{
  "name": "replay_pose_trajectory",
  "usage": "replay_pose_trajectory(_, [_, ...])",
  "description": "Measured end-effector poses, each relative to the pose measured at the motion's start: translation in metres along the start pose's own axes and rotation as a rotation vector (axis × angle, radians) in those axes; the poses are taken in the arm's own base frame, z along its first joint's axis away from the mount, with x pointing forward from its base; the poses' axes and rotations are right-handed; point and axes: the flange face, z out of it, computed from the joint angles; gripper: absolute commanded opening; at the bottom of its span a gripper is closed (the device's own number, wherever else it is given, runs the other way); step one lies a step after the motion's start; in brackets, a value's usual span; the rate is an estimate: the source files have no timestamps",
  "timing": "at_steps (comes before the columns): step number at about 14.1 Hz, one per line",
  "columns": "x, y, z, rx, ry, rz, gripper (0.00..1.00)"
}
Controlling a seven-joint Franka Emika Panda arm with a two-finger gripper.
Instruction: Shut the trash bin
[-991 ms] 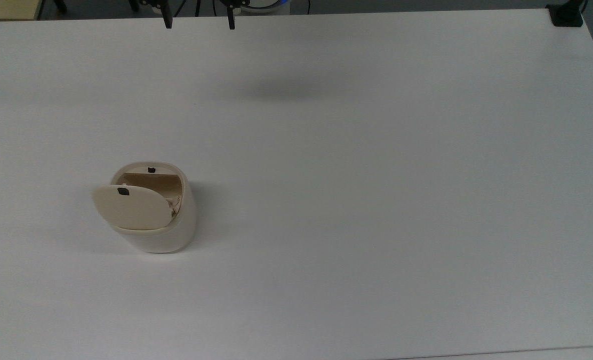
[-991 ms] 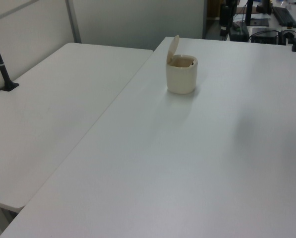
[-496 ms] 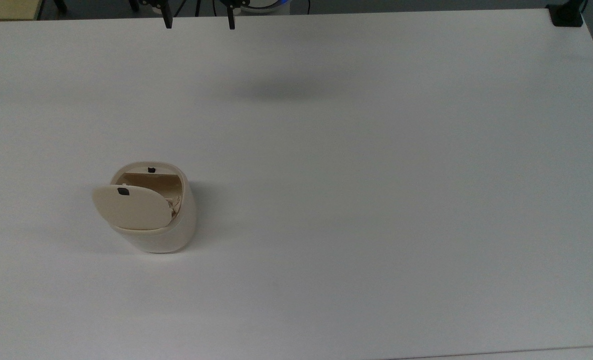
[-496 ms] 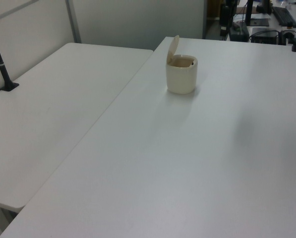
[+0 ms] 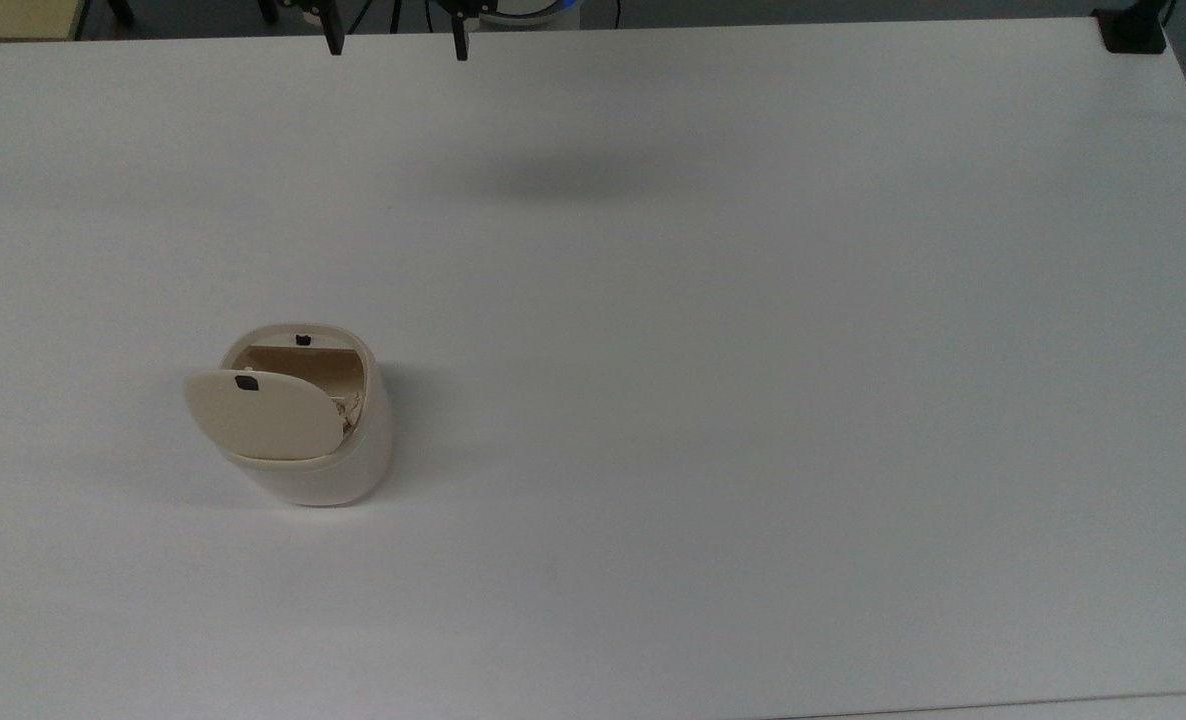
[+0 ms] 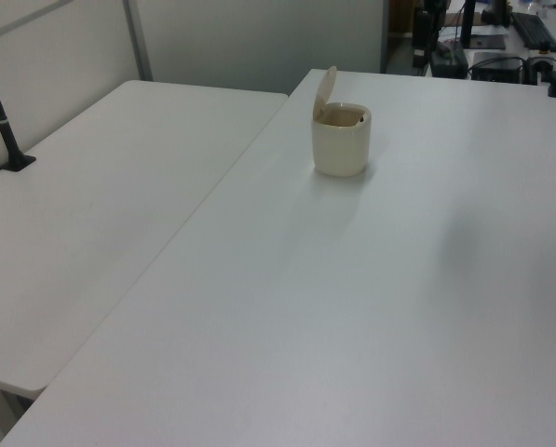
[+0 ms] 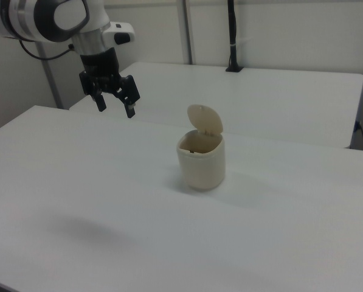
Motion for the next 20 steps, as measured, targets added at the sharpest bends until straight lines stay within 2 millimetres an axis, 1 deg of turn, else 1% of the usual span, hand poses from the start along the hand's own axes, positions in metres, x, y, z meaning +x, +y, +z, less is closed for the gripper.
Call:
replay_pose_trajectory(5, [0.001,0.002,-0.005,0.000,0.011,0.155,1.00])
replay_pose_trajectory(7, [0.002,0.003,-0.008,0.002,0.021,0.250,1.00])
replay_pose_trajectory(9, [0.008,0.003,-0.013,0.010,0.071,0.366,1.00])
replay_pose_trajectory(10, [0.016,0.004,-0.013,0.021,0.118,0.442,1.00])
replay_pose_trajectory(12, [0.033,0.007,-0.008,0.040,0.195,0.524,1.00])
replay_pose_trajectory(13, [0.042,0.011,-0.003,0.049,0.230,0.562,1.00])
replay_pose_trajectory(14, [0.055,0.020,0.003,0.057,0.266,0.610,1.00])
replay_pose_trajectory(15, [0.064,0.028,0.005,0.064,0.297,0.644,0.93])
replay_pose_trajectory(16, [0.076,0.041,0.005,0.073,0.343,0.687,0.85])
replay_pose_trajectory(17, [0.084,0.047,0.005,0.079,0.371,0.708,0.76])
replay_pose_trajectory(18, [0.091,0.051,0.005,0.089,0.406,0.726,0.63])
replay_pose_trajectory(19, [0.098,0.053,0.006,0.102,0.445,0.743,0.37])
replay_pose_trajectory(20, [0.106,0.056,0.010,0.121,0.490,0.778,0.20])
